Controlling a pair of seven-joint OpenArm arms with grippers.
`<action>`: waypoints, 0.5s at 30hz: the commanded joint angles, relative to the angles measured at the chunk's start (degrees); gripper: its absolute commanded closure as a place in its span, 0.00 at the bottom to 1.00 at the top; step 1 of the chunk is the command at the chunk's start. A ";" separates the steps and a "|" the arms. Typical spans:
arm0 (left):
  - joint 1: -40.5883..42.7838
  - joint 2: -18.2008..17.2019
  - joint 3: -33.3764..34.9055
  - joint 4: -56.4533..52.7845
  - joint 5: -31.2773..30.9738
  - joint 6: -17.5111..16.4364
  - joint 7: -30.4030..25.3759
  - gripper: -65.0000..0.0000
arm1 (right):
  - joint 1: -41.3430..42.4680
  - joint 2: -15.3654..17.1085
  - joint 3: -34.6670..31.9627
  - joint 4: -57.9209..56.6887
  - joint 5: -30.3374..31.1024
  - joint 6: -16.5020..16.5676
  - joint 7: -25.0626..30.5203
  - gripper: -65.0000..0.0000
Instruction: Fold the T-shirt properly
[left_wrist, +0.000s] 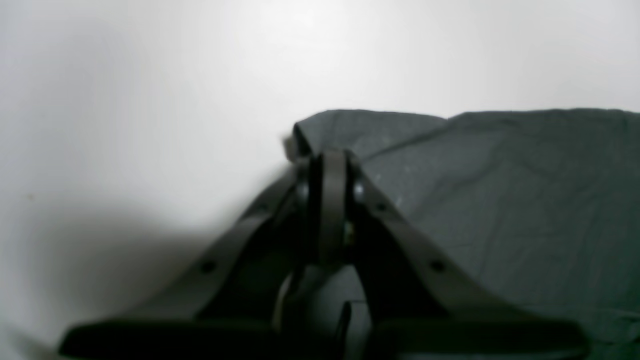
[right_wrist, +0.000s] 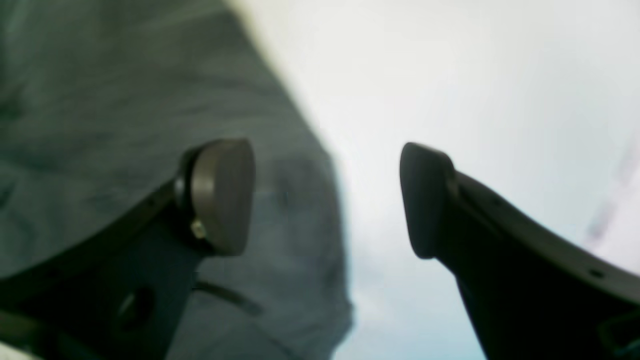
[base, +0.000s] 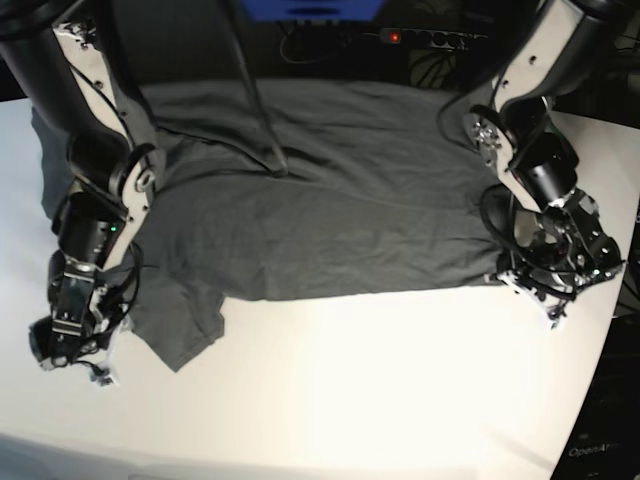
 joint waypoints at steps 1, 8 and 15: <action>-1.89 -0.52 0.18 0.98 -0.57 -0.14 -0.61 0.96 | 3.20 1.45 0.23 0.12 -0.33 -0.38 0.20 0.32; -1.89 -0.52 0.18 0.98 -0.57 -0.14 -0.79 0.96 | 5.75 1.54 6.12 -0.76 -0.33 -0.38 -0.41 0.31; -1.80 -0.52 0.18 0.98 -0.57 -0.14 -0.70 0.96 | 6.80 2.07 10.96 -0.76 6.52 -0.38 -4.98 0.31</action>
